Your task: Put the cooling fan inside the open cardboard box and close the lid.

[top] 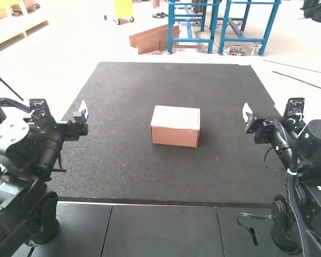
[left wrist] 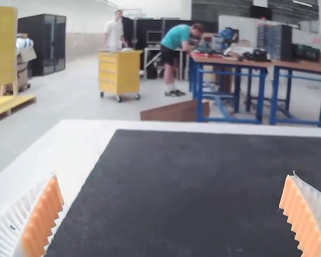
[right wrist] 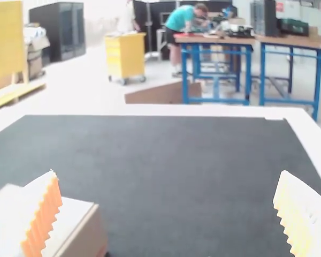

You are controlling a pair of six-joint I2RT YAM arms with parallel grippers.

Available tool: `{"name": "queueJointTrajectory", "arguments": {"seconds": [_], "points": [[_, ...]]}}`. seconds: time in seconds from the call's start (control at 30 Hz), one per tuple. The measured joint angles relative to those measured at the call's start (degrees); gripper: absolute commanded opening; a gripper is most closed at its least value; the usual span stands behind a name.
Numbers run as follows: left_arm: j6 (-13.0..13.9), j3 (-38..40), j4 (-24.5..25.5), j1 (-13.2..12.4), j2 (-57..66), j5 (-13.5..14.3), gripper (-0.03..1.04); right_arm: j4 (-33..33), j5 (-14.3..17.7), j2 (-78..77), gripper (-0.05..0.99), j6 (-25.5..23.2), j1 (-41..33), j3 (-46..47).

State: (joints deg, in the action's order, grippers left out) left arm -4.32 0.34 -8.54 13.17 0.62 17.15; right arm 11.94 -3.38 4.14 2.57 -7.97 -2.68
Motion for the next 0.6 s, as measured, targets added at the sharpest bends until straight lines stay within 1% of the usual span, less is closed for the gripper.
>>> {"name": "queueJointTrajectory", "arguments": {"seconds": [0.23, 0.5, 0.6], "points": [[0.00, 0.00, 2.89, -3.45, 0.00, -0.87, 0.96, 0.31, 0.02, -3.04, 0.91, 0.07, 1.07, 2.08], [0.04, 0.00, 6.25, -5.18, 0.00, -1.77, 0.96, 0.04, 0.11, -3.58, 0.91, 0.09, 3.48, 2.45], [0.31, 0.00, 7.10, -6.36, 0.00, -1.95, 0.96, -0.50, 1.05, -3.58, 0.91, 0.07, 4.04, 2.45]]}}
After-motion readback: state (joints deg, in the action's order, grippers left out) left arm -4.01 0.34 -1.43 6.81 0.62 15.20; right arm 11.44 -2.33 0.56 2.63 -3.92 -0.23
